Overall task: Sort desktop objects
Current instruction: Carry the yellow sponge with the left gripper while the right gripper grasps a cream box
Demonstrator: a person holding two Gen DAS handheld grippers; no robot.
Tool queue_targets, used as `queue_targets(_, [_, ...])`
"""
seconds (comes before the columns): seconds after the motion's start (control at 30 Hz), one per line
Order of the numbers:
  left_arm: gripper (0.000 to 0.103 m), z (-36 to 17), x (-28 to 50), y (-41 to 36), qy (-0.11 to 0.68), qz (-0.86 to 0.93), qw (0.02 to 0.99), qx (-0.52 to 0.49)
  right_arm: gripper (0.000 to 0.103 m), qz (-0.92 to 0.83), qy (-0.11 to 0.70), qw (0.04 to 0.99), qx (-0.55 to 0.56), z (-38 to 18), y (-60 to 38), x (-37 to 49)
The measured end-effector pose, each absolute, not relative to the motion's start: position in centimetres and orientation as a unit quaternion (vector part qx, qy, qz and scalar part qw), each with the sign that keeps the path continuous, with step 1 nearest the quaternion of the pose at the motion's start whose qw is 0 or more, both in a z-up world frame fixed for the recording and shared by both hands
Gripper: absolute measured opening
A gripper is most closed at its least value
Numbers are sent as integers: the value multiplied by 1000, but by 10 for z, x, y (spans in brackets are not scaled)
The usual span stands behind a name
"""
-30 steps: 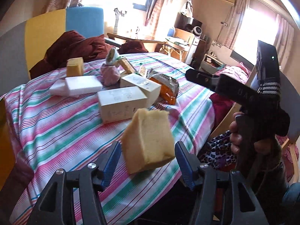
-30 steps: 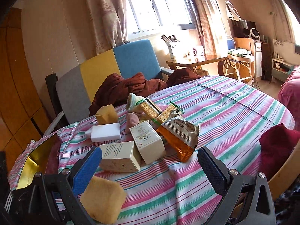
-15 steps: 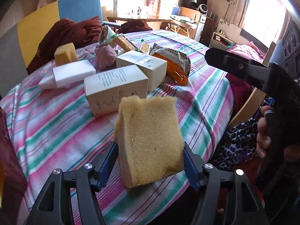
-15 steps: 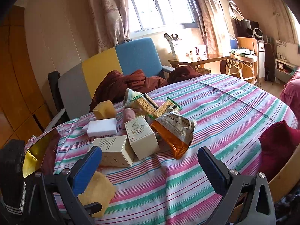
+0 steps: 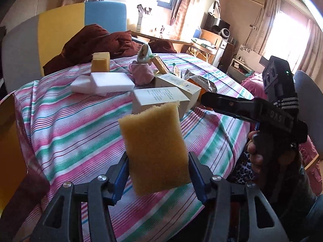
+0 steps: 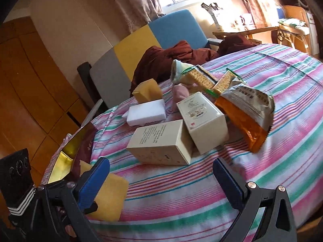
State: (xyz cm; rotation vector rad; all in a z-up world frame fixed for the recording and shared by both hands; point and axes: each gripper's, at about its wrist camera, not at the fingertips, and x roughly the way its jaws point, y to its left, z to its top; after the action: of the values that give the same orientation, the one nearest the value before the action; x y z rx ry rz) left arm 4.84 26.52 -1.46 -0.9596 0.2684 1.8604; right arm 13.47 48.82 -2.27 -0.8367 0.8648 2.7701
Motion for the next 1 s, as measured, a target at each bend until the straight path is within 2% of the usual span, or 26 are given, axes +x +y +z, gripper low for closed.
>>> queue_targets(0.2, [56,-22,43,244,70,761,505,-402,103,880,370,21,-296,-47,499,93])
queue_targets(0.33, [57,-26,44,240,64,756,516,-398,103,867,397,-28,-298,-53,490,81])
queue_targets(0.5, [60,-27,42,241,61,758,522,-386,103,857,395,-95,-318,-49,477,80])
queue_targets(0.57, [67,-28,39,241,56,759,521,-388,103,854,388,-117,-326,-47,472,80])
queue_targets(0.7, [69,-28,32,244,47,759,518,-392,102,898,253,-59,-354,-21,464,76])
queue_targets(0.83, [71,-27,29,250,49,762,513,-393,96,919,125,-27,-374,-2,453,57])
queue_targets(1.0, [72,-27,28,258,60,759,511,-399,94,901,24,-55,-429,-5,447,23])
